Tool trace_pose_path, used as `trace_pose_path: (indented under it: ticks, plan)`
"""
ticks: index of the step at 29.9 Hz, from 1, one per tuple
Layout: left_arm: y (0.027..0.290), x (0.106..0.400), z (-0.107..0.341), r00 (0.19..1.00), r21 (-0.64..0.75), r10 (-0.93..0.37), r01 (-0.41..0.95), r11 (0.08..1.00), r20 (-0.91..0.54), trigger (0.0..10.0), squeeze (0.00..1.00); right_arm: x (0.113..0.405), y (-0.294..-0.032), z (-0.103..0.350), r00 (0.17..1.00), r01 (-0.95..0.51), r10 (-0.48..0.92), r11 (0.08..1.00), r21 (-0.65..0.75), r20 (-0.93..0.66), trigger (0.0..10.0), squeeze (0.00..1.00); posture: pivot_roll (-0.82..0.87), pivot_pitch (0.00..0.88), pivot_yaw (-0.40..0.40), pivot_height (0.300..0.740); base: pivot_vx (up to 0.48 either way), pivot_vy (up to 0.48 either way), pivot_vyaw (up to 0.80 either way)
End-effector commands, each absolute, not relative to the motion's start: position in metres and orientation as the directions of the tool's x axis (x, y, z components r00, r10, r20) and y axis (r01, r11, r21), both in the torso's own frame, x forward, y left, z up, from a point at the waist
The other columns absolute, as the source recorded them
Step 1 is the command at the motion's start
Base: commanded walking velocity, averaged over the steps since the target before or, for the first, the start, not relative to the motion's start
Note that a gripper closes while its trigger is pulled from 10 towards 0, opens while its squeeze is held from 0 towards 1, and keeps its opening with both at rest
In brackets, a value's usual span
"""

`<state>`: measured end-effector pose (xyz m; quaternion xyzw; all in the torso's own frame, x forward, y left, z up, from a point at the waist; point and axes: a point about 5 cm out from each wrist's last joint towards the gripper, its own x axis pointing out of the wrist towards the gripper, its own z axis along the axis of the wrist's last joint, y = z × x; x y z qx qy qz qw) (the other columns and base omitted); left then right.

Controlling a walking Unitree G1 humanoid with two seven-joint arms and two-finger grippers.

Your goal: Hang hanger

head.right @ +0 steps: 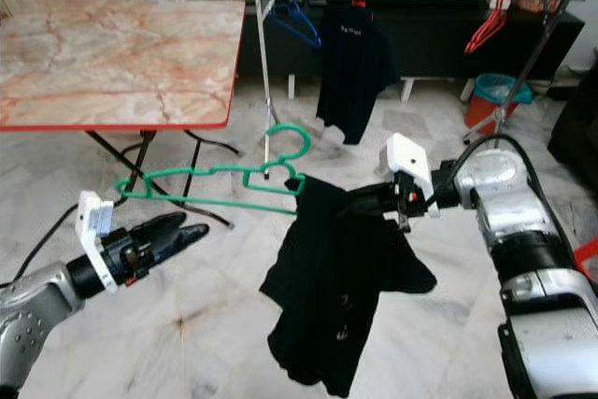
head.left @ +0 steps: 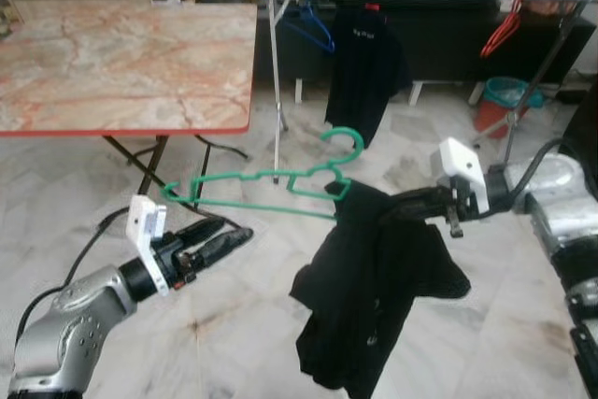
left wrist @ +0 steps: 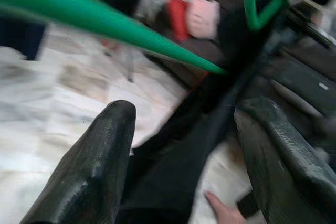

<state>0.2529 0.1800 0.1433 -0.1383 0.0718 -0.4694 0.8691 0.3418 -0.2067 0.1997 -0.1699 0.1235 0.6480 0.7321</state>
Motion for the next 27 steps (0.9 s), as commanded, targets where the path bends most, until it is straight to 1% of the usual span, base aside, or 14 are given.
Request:
trace_pose_path:
  ticks: [1,3,5,12,13,18,19,20,22,27]
  plan:
    - [0.175,0.250,0.146,0.512,-0.297,-0.859,0.819,0.491,-0.009,10.0,0.00,0.344,-0.202,0.219,0.104,-0.989,0.934,0.062,-0.133,-0.343,10.0,0.00,0.09,0.000,-0.034,0.740,0.000,0.000,0.00]
    - [0.171,0.249,0.147,0.502,-0.290,-0.865,0.826,0.484,-0.014,10.0,0.00,0.344,-0.199,0.221,0.088,-0.990,0.938,0.045,-0.135,-0.334,10.0,0.00,0.09,0.000,-0.035,0.740,0.000,0.000,0.00]
    - [0.159,0.246,0.152,0.451,-0.275,-0.892,0.855,0.439,-0.020,10.0,0.00,0.343,-0.192,0.224,0.057,-0.989,0.942,0.008,-0.148,-0.331,10.0,0.00,0.10,0.000,-0.036,0.740,0.000,0.000,0.00]
    - [0.128,0.238,0.159,0.357,-0.182,-0.930,0.912,0.368,-0.090,10.0,0.00,0.346,-0.188,0.233,0.051,-0.984,0.942,-0.010,-0.178,-0.333,10.0,0.00,0.10,0.000,-0.037,0.740,0.000,0.000,0.00]
    - [0.117,0.242,0.163,0.365,-0.137,-0.927,0.917,0.374,-0.089,10.0,0.00,0.345,-0.185,0.237,0.037,-0.983,0.946,-0.024,-0.184,-0.323,10.0,0.00,0.10,0.000,-0.037,0.740,0.000,0.000,0.00]
    - [0.106,0.251,0.168,0.391,-0.063,-0.915,0.915,0.398,-0.096,10.0,0.00,0.344,-0.180,0.238,0.017,-0.981,0.945,-0.049,-0.190,-0.327,10.0,0.00,0.10,0.000,-0.034,0.740,0.000,0.000,0.00]
    - [0.108,0.257,0.167,0.431,-0.028,-0.895,0.899,0.436,-0.119,10.0,0.00,0.344,-0.181,0.238,0.018,-0.980,0.944,-0.048,-0.191,-0.328,10.0,0.00,0.10,0.000,-0.035,0.740,0.000,0.000,0.00]
    - [0.108,0.257,0.167,0.431,-0.028,-0.895,0.899,0.436,-0.119,10.0,0.00,0.344,-0.181,0.238,0.018,-0.980,0.944,-0.048,-0.191,-0.328,10.0,0.00,0.10,0.000,-0.035,0.740,0.000,0.000,0.00]
    - [0.113,0.261,0.168,0.472,-0.022,-0.874,0.879,0.477,-0.113,10.0,0.00,0.343,-0.183,0.237,0.020,-0.981,0.943,-0.045,-0.186,-0.333,10.0,0.00,0.10,0.000,-0.036,0.740,0.000,0.000,0.00]
    - [0.119,0.260,0.169,0.482,-0.015,-0.866,0.873,0.488,-0.131,10.0,0.00,0.342,-0.185,0.233,0.017,-0.984,0.938,-0.045,-0.171,-0.347,10.0,0.00,0.10,0.000,-0.038,0.740,0.000,0.000,0.00]
